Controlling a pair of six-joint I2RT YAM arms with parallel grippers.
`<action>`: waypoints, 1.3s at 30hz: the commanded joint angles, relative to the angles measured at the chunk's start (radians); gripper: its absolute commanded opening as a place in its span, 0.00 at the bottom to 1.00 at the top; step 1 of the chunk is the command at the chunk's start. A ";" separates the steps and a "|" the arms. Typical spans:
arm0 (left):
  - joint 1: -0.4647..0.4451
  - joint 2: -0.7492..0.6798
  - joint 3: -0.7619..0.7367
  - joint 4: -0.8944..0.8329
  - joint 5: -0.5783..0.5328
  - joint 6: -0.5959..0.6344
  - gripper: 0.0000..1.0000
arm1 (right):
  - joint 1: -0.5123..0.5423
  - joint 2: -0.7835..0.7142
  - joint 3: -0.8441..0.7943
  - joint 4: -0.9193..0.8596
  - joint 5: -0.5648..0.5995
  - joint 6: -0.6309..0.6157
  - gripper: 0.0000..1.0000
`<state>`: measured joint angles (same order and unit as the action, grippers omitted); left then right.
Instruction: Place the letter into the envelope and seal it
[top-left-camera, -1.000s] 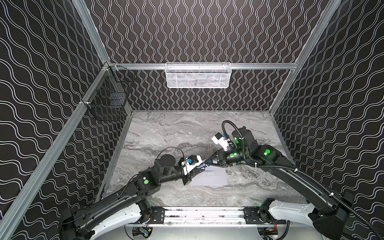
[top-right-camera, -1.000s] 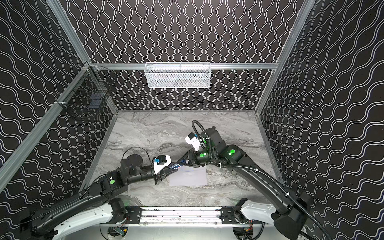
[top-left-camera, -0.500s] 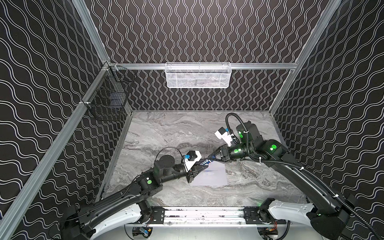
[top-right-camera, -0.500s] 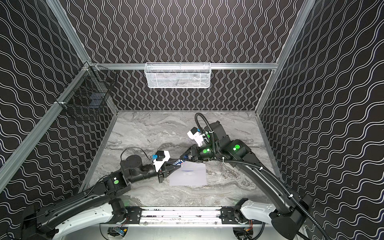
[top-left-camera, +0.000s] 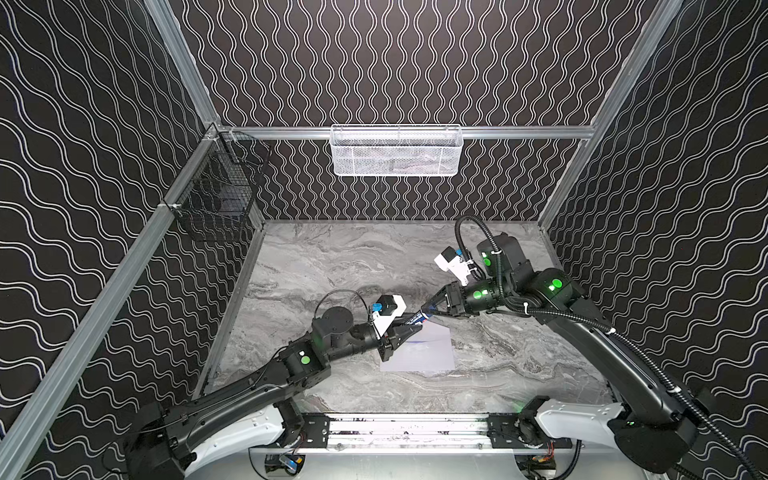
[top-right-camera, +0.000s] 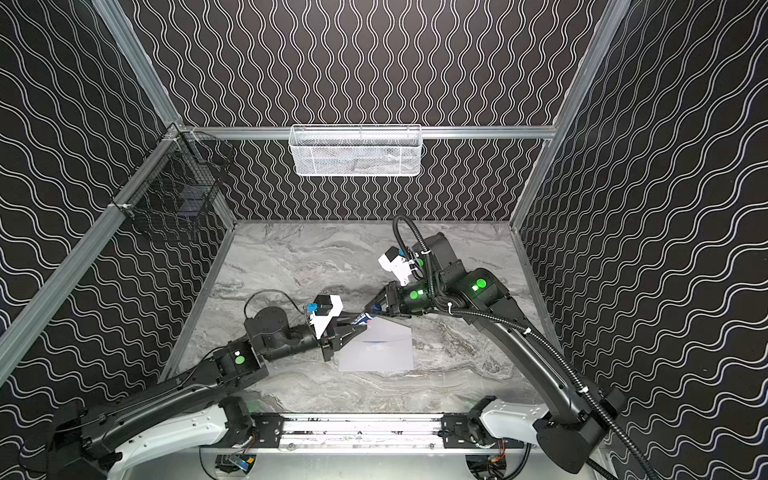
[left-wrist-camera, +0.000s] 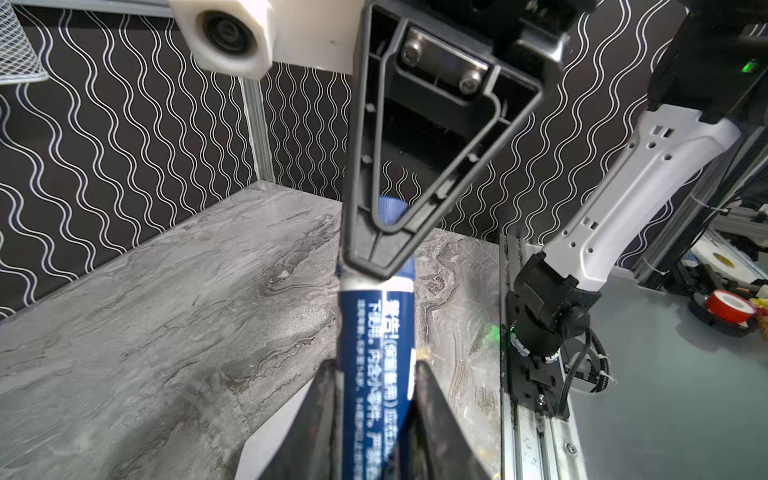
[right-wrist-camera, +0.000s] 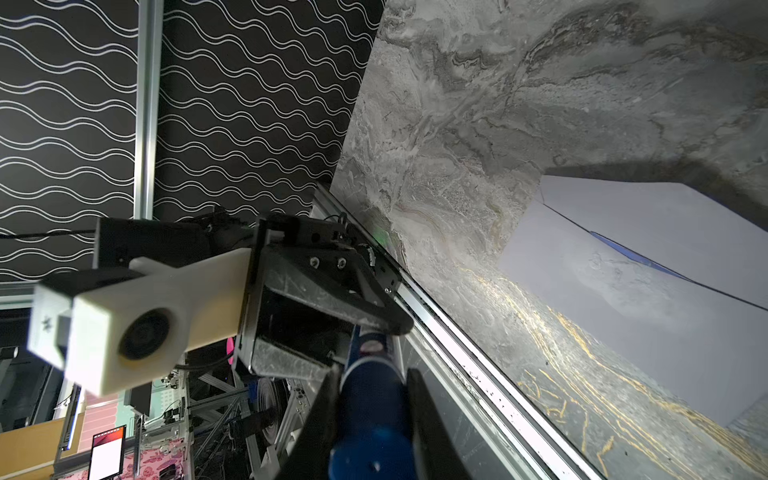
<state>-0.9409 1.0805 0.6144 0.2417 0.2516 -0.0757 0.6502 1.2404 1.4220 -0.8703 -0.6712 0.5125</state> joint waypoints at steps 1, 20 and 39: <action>0.005 0.025 -0.025 -0.467 -0.101 -0.065 0.00 | -0.026 -0.008 0.084 0.099 -0.044 -0.042 0.00; 0.005 0.041 -0.026 -0.466 -0.094 -0.072 0.00 | -0.051 0.062 0.251 -0.045 0.002 -0.112 0.00; 0.005 0.030 -0.030 -0.464 -0.089 -0.072 0.00 | -0.061 0.056 0.238 -0.054 0.004 -0.140 0.00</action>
<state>-0.9409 1.0996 0.6159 0.3088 0.2440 -0.1017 0.6075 1.3251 1.6424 -1.0782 -0.6498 0.3836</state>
